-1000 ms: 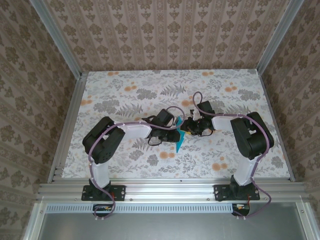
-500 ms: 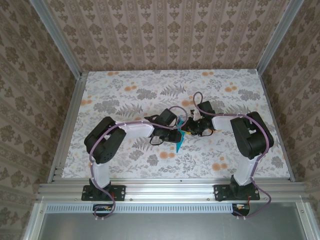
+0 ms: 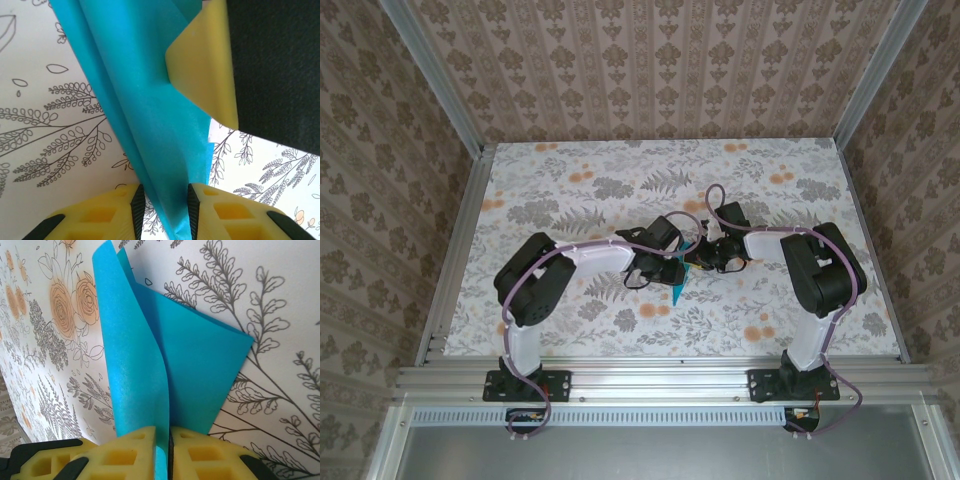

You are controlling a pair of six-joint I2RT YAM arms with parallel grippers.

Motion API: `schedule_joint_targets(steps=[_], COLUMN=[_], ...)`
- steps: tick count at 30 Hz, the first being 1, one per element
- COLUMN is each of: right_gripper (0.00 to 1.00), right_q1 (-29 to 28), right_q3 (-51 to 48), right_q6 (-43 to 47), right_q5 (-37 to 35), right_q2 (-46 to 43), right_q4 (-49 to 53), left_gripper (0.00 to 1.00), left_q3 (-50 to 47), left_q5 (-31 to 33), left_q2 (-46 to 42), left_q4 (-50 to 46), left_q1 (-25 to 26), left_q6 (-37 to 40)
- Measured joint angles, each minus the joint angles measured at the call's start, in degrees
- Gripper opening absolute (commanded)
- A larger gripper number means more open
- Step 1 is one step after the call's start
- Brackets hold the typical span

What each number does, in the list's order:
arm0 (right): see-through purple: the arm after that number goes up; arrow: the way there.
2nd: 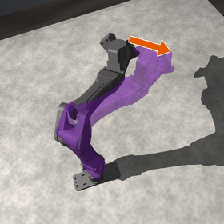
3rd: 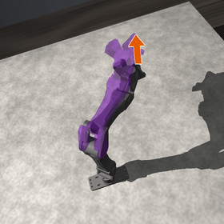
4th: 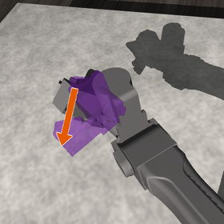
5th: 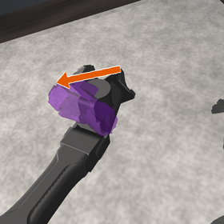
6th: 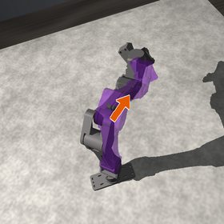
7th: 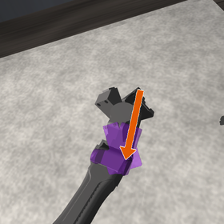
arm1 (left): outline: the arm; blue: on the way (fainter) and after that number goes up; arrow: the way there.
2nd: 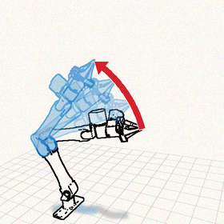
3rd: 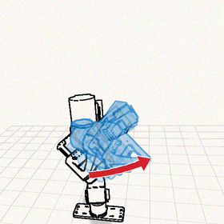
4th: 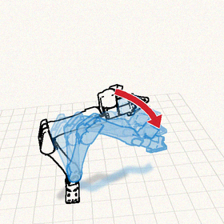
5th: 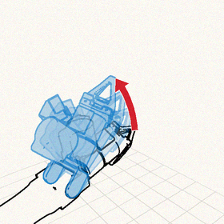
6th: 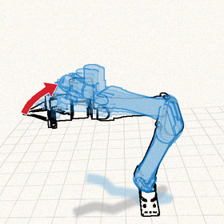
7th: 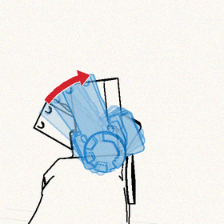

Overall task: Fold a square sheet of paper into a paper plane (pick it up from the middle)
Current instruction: Fold the wing for the fifth time at the center of the table.

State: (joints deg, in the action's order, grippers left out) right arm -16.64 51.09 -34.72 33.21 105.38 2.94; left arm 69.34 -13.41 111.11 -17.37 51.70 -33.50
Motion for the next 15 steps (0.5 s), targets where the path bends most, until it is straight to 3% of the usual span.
schedule_joint_targets(steps=[10,15], right_gripper=[0.12,0.12], right_q1=[0.0,0.0], right_q3=[1.0,1.6], right_q6=[0.3,0.5], right_q5=[-0.7,-1.1], right_q2=[0.5,0.9], right_q4=[1.6,1.6], left_gripper=[0.4,0.39], left_q3=[1.1,-0.2], left_q5=[1.9,2.3], left_q2=[-0.3,-4.0], left_q4=[-2.4,-2.1], left_q1=[0.4,0.2], left_q6=[0.1,-1.0])
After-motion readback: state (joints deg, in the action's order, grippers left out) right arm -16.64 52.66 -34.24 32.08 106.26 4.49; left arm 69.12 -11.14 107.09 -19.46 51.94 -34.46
